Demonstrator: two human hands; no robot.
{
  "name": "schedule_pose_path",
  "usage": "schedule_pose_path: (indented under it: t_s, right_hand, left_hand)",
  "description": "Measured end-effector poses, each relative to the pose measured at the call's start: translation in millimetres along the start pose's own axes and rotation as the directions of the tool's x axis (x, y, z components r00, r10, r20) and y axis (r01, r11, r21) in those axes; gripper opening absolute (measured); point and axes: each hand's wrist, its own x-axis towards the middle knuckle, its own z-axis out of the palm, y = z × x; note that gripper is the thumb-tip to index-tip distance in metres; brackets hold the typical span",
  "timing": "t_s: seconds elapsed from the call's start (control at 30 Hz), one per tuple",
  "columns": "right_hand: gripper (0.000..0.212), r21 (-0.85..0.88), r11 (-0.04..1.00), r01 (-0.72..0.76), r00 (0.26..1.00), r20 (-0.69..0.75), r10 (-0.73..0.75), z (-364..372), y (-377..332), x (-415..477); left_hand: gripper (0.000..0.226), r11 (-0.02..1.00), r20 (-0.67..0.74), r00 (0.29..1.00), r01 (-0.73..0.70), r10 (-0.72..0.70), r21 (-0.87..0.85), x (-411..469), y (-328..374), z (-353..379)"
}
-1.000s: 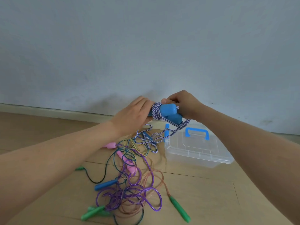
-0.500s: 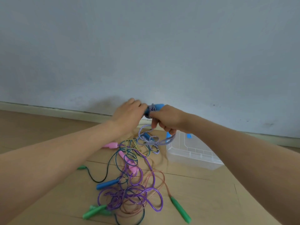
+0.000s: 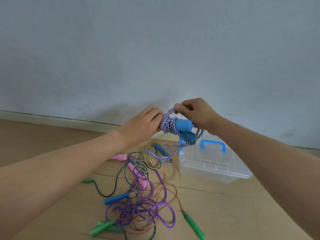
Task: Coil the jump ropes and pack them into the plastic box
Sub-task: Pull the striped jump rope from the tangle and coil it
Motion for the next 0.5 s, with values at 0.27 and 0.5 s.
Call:
schedule_pose_path:
  t_s: [0.27,0.5]
  right_hand:
    - [0.028,-0.133,0.991,-0.032,0.993,0.113,0.047,-26.2,-19.2,-7.7]
    - [0.049,0.292,0.934,-0.207,0.974,0.147,0.170,-14.5,-62.6,-0.8]
  left_hand:
    - [0.029,0.940,0.036,0.952,0.307,-0.305,-0.149,26.2,-4.4,-38.4]
    - [0.022,0.893,-0.013,0.896,0.441,-0.444,-0.085,87.0,-11.0,-76.5]
